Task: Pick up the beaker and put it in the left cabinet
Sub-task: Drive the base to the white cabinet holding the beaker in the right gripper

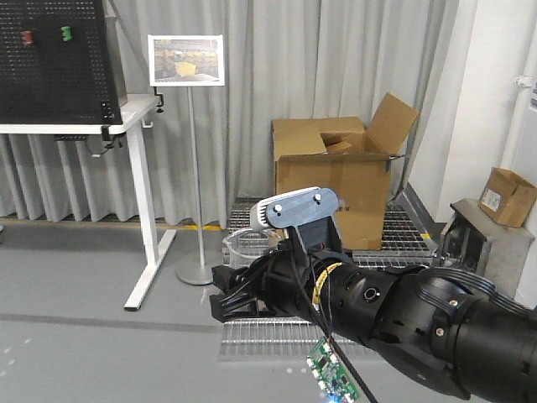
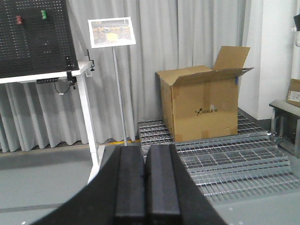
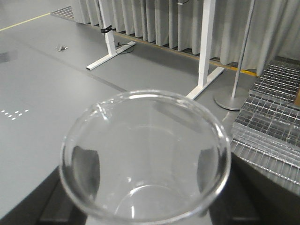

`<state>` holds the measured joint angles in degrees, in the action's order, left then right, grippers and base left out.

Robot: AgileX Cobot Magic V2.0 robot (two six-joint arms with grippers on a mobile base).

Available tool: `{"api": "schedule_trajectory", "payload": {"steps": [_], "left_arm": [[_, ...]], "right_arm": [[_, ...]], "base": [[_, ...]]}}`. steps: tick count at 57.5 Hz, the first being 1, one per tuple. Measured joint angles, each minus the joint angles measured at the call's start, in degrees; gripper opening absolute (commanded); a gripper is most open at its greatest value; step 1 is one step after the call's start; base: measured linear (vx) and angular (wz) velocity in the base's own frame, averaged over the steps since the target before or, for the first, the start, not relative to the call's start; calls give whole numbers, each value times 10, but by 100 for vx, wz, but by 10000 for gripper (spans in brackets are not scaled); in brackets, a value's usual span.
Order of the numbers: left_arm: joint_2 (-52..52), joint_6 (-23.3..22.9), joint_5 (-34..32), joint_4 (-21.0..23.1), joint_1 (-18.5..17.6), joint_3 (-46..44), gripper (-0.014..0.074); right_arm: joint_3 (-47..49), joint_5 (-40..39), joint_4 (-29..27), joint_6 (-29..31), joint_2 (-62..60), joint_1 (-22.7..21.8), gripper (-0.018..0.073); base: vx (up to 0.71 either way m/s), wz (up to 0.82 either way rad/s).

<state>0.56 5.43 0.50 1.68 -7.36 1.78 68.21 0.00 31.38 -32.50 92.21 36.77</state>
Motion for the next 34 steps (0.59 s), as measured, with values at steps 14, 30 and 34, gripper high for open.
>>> {"api": "schedule_trajectory", "payload": {"steps": [14,30,34], "left_arm": [[0,0,0,0,0,0,1],[0,0,0,0,0,0,1],[0,0,0,0,0,0,1]], "right_arm": [[0,0,0,0,1,0,-8],[0,3,0,0,3,0,-8],[0,3,0,0,3,0,-8]], "base": [[57,-8],[50,-12],[42,-19]]}}
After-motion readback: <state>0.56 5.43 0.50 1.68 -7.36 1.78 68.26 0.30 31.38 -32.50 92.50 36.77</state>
